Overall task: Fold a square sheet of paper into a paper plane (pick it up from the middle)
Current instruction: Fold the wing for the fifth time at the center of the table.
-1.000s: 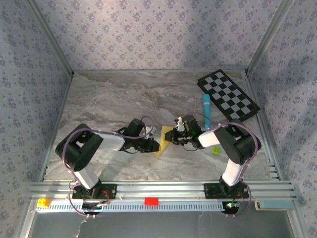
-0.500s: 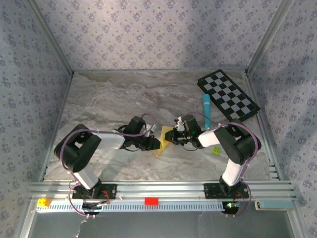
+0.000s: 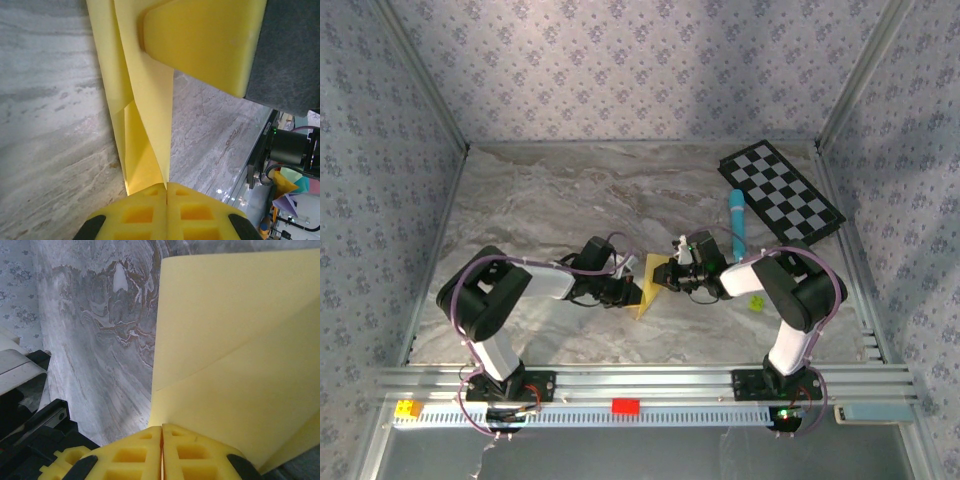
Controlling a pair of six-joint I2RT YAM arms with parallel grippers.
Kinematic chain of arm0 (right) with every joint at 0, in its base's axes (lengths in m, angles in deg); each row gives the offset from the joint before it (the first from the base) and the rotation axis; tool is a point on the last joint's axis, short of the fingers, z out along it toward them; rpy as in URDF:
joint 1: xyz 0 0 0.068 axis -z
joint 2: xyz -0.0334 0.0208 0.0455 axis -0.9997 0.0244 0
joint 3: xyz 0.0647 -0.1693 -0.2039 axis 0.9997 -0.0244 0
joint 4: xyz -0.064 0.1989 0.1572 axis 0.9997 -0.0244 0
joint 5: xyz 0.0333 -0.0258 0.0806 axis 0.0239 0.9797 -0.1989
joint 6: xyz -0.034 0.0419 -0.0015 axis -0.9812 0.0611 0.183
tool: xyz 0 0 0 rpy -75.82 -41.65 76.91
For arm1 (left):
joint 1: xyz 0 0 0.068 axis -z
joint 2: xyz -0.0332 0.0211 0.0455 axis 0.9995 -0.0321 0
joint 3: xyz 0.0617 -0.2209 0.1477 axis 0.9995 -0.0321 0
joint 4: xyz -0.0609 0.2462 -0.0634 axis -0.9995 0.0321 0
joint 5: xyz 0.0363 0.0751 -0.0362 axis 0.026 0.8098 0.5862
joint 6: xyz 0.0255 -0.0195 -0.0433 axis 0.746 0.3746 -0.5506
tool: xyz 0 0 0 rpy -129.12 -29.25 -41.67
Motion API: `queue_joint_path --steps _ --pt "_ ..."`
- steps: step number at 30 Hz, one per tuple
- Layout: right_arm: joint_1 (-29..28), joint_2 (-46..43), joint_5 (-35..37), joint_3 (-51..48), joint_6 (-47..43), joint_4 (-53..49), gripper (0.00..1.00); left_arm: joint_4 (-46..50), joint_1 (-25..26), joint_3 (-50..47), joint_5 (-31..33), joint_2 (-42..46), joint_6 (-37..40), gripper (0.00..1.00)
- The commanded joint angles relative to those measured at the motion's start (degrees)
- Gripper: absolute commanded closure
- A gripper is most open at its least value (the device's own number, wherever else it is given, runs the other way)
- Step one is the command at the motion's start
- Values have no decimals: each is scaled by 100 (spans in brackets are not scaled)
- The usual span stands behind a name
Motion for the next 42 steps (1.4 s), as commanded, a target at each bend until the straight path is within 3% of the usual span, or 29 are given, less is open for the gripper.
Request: queue_joint_path --steps 1,10,22,24,26,28,34,38,42 --pt "-49 305 394 -19 -99 -541 90 107 13 41 -415 -146 99 100" --pt "-55 365 462 17 -98 -652 90 289 40 -32 -549 -337 217 100" --pt "-72 330 511 33 -125 -746 90 661 66 -40 -537 -117 408 85" --pt "-73 329 509 41 -129 -746 90 674 89 -32 -577 -117 417 87" --pt "-75 331 511 42 -135 -755 90 672 115 -31 -591 -108 425 96" --pt "-72 331 504 48 -133 -755 90 680 129 -51 -580 -108 426 100" --pt "-79 349 563 53 -152 -825 90 736 141 -126 -611 -121 488 100" --pt "-85 367 591 53 -159 -842 90 805 148 -170 -630 -18 510 90" --pt "-94 367 591 67 -164 -867 90 886 164 -181 -685 25 568 96"
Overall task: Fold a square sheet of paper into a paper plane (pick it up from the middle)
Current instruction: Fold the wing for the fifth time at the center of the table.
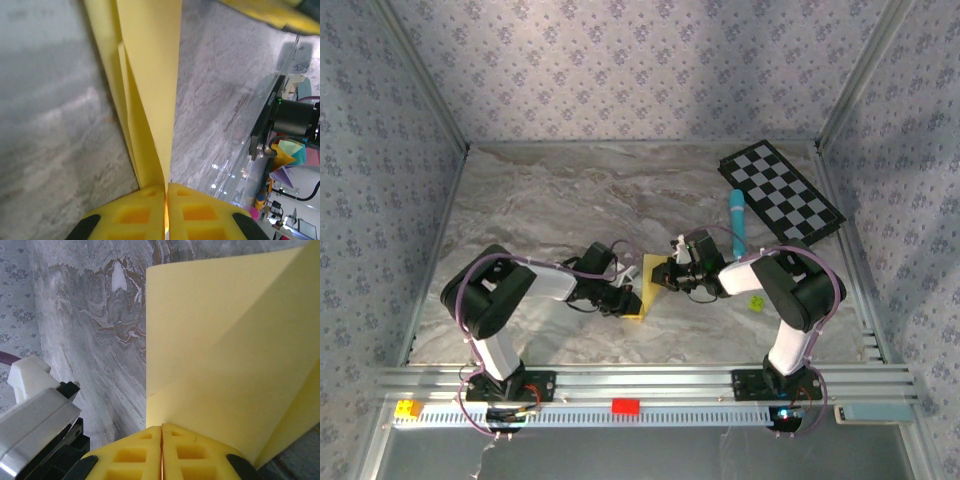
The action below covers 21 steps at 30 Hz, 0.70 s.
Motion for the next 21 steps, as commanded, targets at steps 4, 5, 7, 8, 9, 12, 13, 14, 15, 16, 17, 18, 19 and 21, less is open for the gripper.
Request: queue_joint_path --steps 4,5,7,8,9,12,13,14,15,16,17,18,19,21 --pt "-53 327 575 -29 -189 -734 90 485 102 -128 -323 98 217 100" --pt "-53 327 575 -19 -190 -742 90 505 106 -129 -313 97 219 100" --pt "-48 327 577 -14 -190 -760 90 605 100 -108 -278 81 266 99" --pt "-53 327 590 -11 -202 -773 90 647 105 -105 -253 80 284 93" --pt "-54 327 602 -11 -195 -778 90 688 101 -103 -255 87 305 90" --pt "-54 327 604 -11 -181 -778 90 843 114 -107 -206 111 375 90" --pt "-53 320 603 -13 -182 -786 90 876 129 -116 -198 131 401 96" --pt "-55 318 611 -11 -181 -786 90 895 135 -120 -183 141 418 100" --pt "-50 318 620 -11 -186 -795 90 924 148 -130 -164 150 436 100" --pt "-52 318 621 -11 -177 -795 90 941 150 -139 -125 155 447 100" --pt "-54 318 613 -11 -173 -794 90 946 157 -137 -95 159 440 100" --pt "-51 318 612 -3 -179 -800 90 962 154 -146 -66 159 444 100" --pt "-48 318 611 -7 -177 -808 90 993 158 -146 -47 159 439 100" --pt "-52 311 619 5 -181 -828 90 1060 158 -162 -7 174 460 93"
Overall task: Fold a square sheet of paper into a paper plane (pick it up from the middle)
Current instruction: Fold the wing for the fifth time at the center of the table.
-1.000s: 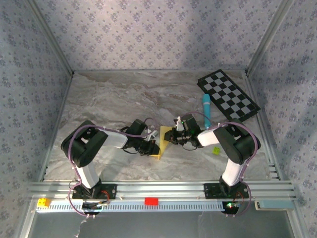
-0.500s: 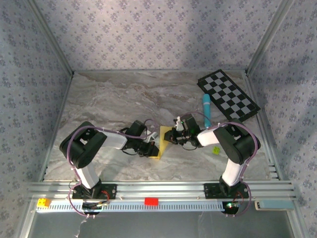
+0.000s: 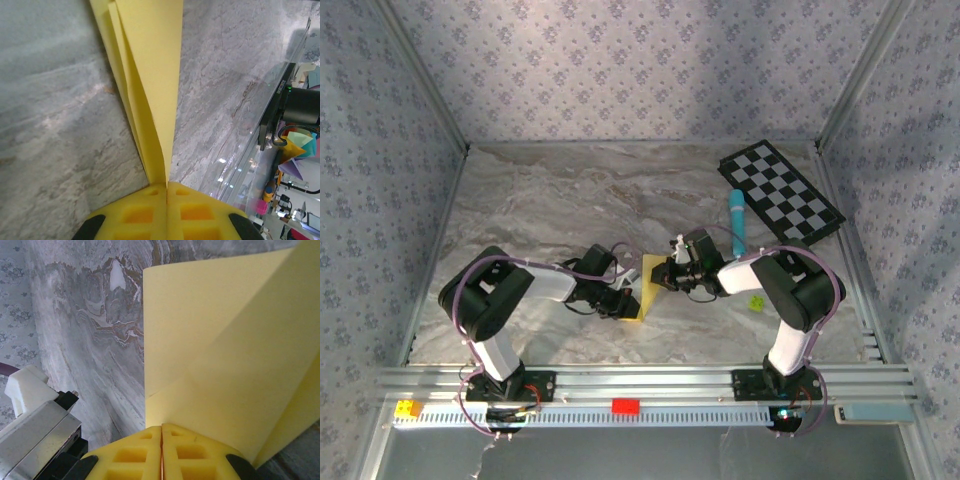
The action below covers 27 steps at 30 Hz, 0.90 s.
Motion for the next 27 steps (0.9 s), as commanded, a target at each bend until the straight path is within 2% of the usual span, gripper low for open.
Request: queue_joint_path --steps 1,4,8,12,16,22,27 --pt "-32 298 599 -80 -161 -677 90 741 118 -168 -32 104 162 93" --pt "-34 294 598 -72 -161 -680 90 829 137 -162 130 232 164 99" --pt "-45 288 599 -68 -149 -663 90 863 163 -155 328 644 135 86" --pt "-43 279 591 -51 -129 -666 90 867 151 -128 805 1282 -18 84" --pt "-42 270 592 -56 -110 -662 90 722 136 72 975 1598 -202 83" --pt "-53 261 587 -33 -91 -651 90 190 152 616 1019 1098 -571 94" --pt "-55 261 590 -46 -78 -644 90 67 281 968 1007 548 -664 96"
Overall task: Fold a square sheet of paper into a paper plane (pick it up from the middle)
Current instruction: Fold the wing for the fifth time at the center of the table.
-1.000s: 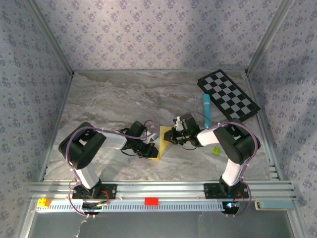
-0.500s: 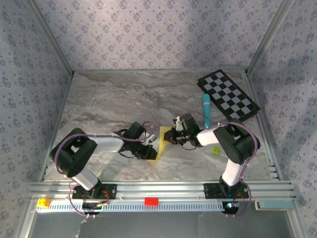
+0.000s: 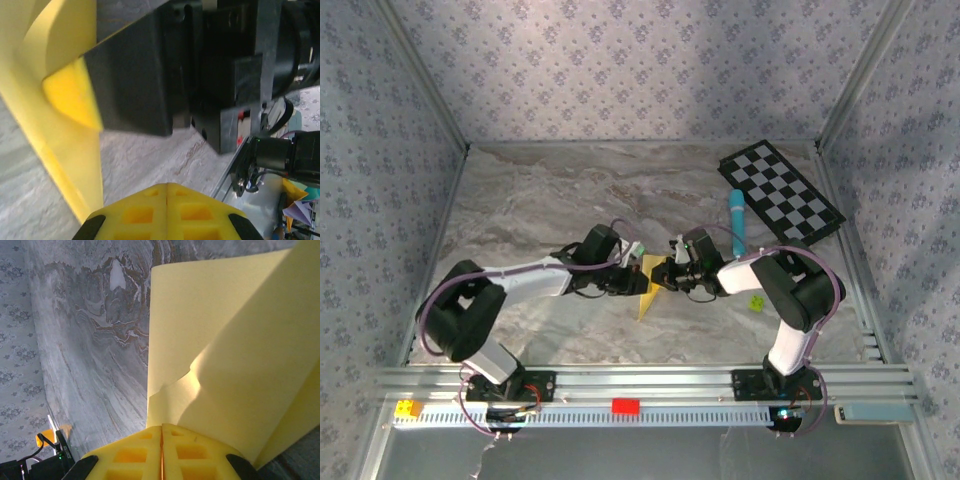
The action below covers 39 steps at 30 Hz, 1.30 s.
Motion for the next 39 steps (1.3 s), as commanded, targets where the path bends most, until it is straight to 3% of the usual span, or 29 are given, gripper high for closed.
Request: queue_joint_path --steps 1,16,26,39 --pt "-32 261 581 -65 -82 -623 90 -169 137 210 13 -297 -129 96" --pt "-35 235 614 -101 -78 -649 90 344 515 251 516 -1058 211 98" --pt "-24 270 638 -138 -91 -651 90 -74 573 -361 172 -986 -123 96" --pt "-18 253 674 -133 -98 -710 90 264 585 -706 25 -514 -133 91"
